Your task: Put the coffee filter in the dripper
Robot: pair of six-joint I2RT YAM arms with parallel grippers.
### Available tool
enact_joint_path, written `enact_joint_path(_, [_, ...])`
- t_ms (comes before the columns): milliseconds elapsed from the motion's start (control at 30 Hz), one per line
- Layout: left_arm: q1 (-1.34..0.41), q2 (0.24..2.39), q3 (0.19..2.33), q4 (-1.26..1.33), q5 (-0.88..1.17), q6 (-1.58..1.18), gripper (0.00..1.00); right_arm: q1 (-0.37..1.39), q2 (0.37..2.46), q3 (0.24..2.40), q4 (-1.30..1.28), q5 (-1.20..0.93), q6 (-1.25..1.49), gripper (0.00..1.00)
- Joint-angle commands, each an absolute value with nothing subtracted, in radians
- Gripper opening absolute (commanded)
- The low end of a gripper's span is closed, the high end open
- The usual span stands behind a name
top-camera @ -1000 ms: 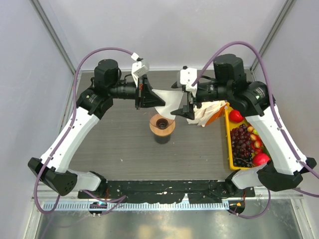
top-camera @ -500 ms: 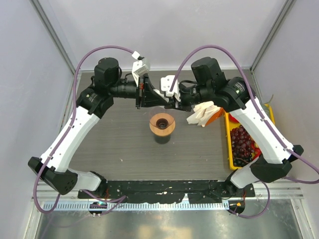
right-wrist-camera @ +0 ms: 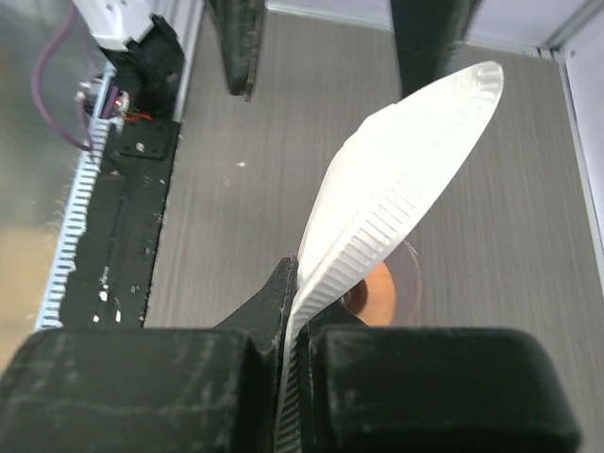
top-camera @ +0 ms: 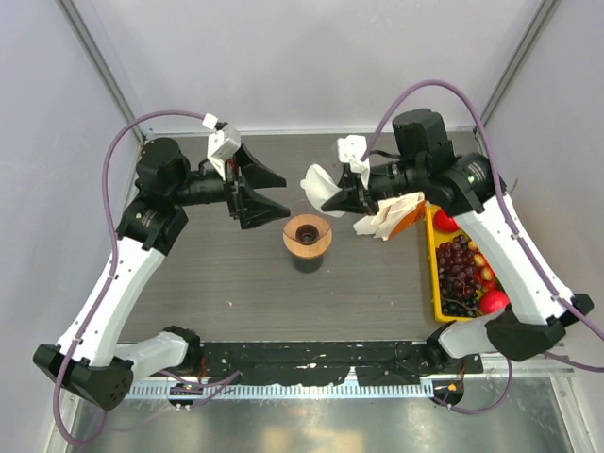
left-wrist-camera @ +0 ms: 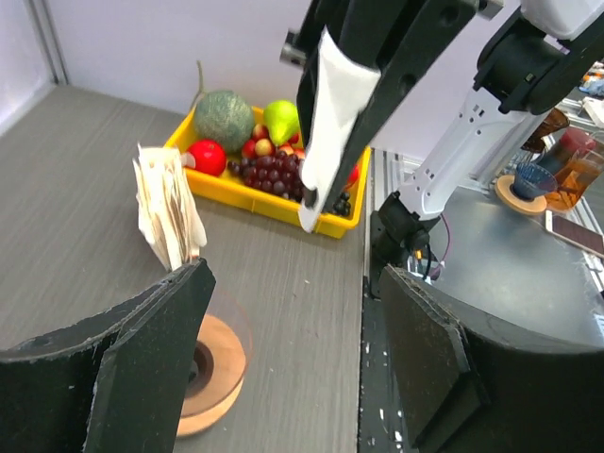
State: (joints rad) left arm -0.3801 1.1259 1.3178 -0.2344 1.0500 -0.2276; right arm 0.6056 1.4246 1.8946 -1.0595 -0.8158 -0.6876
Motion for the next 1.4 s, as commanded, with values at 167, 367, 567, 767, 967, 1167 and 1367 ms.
enact_joint_path(167, [-0.48,1.147,1.341,0.135,0.982,-0.448,0.77,0.626,1.273,1.687,-0.661,-0.994,-0.493,0.05])
enact_joint_path(367, [-0.561,1.177,1.35,0.247,0.991,-0.551,0.48,0.635,1.259,1.648,-0.581,-0.994,-0.448,0.05])
enact_joint_path(567, [-0.571,1.178,1.361,0.16,1.031,-0.491,0.0,0.634,1.235,1.635,-0.598,-0.918,-0.465,0.21])
enact_joint_path(767, [-0.583,1.17,1.437,-0.257,0.864,-0.197,0.0,0.634,1.27,1.778,-0.839,-0.718,-0.652,0.69])
enact_joint_path(967, [-0.621,1.209,1.517,-0.368,0.747,-0.147,0.0,0.693,1.371,1.939,-1.005,-0.575,-0.753,0.7])
enact_joint_path(1167, [-0.661,1.252,1.601,-0.503,0.701,-0.071,0.0,0.723,1.417,1.985,-1.1,-0.565,-0.848,0.2])
enact_joint_path(1367, [-0.554,1.148,1.513,-0.527,0.963,0.025,0.56,0.686,1.387,1.945,-1.138,-0.638,-0.937,0.05])
